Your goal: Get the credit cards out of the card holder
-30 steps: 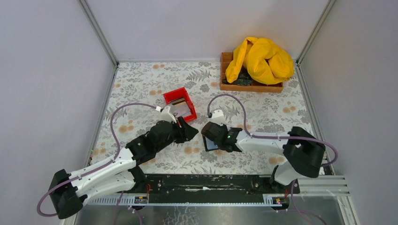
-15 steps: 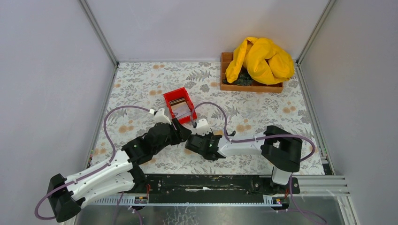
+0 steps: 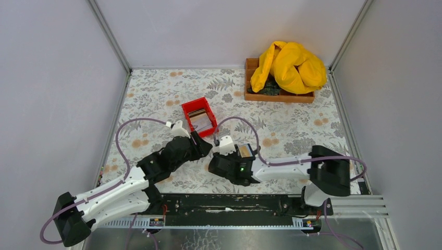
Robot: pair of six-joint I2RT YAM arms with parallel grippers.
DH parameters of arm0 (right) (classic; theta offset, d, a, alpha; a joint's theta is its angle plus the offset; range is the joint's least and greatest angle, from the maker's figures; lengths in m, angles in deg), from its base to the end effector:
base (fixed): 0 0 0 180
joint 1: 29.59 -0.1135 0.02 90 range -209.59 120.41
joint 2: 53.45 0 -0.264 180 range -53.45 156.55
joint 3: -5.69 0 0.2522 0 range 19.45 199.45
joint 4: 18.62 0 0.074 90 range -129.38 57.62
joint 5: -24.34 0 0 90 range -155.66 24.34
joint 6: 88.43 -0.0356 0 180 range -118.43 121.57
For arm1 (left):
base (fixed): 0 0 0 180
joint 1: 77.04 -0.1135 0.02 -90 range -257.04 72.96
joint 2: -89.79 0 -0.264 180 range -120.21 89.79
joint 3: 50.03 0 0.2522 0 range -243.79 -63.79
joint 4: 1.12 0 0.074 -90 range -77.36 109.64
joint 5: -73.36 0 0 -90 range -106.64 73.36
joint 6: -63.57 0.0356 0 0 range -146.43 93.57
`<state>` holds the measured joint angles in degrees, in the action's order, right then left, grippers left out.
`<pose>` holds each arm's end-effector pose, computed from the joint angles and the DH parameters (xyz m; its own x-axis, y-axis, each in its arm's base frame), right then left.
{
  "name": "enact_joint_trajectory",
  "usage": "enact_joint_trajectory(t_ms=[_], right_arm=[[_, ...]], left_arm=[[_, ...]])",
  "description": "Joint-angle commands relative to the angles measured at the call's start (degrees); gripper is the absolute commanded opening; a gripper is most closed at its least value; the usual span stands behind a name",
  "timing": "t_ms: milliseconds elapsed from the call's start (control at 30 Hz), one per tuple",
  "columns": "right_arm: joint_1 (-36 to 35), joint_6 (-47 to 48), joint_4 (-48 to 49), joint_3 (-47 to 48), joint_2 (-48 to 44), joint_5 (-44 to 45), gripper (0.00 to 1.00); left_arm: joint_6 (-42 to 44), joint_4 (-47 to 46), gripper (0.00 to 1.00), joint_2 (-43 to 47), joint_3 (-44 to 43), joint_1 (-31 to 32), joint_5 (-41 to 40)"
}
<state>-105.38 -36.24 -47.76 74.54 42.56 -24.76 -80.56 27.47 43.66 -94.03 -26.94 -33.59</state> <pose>0.1031 0.3123 0.1770 -0.5559 -0.3075 -0.7723 -0.3832 0.9192 -0.0902 0.1247 -0.1329 0.2392 -0.6564 -0.4234 -0.6244 0.0703 0.7898 -0.6094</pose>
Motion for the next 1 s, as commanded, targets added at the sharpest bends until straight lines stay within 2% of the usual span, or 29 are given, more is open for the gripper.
enact_joint_trajectory(t_ms=[0, 67, 133, 167, 200, 233, 267, 300, 400, 733, 967], right_arm=[[0.12, 0.87, 8.52, -6.42, -10.36, 0.12, 0.58], [2.68, 1.31, 10.92, -10.76, -14.35, -2.99, 0.53], [6.85, 2.27, 13.94, -15.40, -18.92, -8.24, 0.38], [9.18, 2.89, 15.68, -17.70, -21.33, -10.37, 0.23], [11.63, 3.36, 17.03, -20.05, -23.90, -12.71, 0.09], [14.10, 3.98, 18.59, -22.08, -26.12, -15.96, 0.02], [16.35, 4.82, 19.84, -23.88, -28.37, -18.49, 0.00], [18.10, 5.37, 20.69, -25.40, -30.15, -19.99, 0.00], [21.00, 7.35, 20.90, -27.08, -32.55, -22.33, 0.00], [23.08, 6.36, 23.78, -28.27, -29.93, -26.09, 0.00], [23.22, 6.17, 23.78, -29.17, -30.95, -26.45, 0.00]], left_arm=[[-0.11, -8.77, 0.57, -0.26, 2.35, -1.24, 2.32], [-0.95, -14.75, 0.53, -1.98, 4.36, -1.90, 7.07], [-2.41, -23.19, 0.46, -4.69, 7.03, -2.11, 12.46], [-3.20, -27.45, 0.39, -6.45, 8.28, -2.12, 14.74], [-3.67, -31.46, 0.26, -8.20, 9.37, -2.12, 16.16], [-3.89, -34.85, 0.12, -10.16, 10.18, -2.01, 17.14], [-4.44, -37.70, 0.01, -12.03, 10.97, -2.03, 17.65], [-5.41, -40.75, 0.00, -13.81, 11.79, -1.91, 17.75], [-7.56, -48.55, 0.00, -19.32, 13.14, -0.35, 17.73], [-14.59, -58.61, 0.00, -35.05, 12.24, 11.88, 12.32], [-16.44, -63.70, 0.00, -40.43, 14.93, 13.29, 13.27]])
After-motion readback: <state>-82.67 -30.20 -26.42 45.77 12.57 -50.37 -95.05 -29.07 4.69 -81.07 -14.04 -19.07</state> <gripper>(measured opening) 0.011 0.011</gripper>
